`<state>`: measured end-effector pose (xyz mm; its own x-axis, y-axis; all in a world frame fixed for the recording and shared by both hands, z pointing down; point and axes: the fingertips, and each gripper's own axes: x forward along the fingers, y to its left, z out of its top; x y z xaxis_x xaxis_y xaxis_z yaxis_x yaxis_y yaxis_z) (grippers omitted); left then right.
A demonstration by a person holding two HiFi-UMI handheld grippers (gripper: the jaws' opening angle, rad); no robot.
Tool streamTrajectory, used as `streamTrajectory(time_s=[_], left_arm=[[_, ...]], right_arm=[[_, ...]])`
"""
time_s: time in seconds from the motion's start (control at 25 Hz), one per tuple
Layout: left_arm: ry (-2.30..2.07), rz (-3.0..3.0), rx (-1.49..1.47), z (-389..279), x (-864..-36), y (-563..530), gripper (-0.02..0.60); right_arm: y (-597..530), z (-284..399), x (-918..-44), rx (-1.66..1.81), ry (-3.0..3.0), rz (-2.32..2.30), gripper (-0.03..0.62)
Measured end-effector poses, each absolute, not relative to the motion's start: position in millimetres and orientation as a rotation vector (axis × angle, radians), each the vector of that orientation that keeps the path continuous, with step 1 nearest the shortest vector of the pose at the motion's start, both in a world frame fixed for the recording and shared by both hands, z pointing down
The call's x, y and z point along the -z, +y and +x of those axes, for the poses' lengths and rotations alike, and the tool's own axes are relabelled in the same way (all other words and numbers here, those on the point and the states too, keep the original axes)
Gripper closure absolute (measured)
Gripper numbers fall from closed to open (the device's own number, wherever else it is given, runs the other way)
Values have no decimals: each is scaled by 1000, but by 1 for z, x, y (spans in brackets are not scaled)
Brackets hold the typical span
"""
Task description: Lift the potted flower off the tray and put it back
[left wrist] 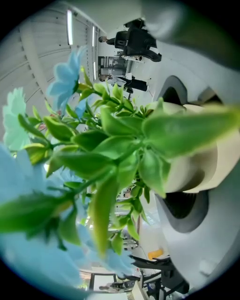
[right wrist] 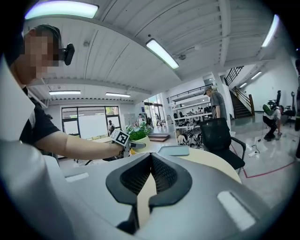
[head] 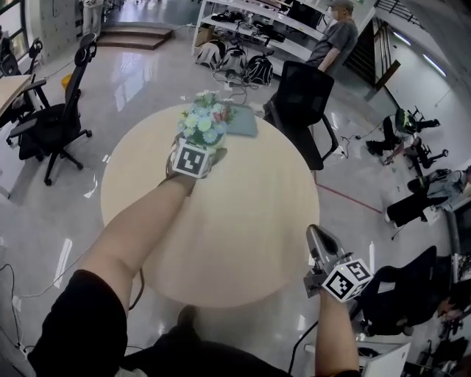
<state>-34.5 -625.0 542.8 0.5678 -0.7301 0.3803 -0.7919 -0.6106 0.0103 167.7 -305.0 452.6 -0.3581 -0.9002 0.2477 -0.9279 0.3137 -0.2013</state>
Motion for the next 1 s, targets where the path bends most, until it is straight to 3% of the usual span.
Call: streamTrajectory(time_s=[1.0], left_arm=[[-1228, 2459, -614, -32, -672, -283, 58]], right_arm=[[-9, 167, -487, -505, -2474, 1722, 579]])
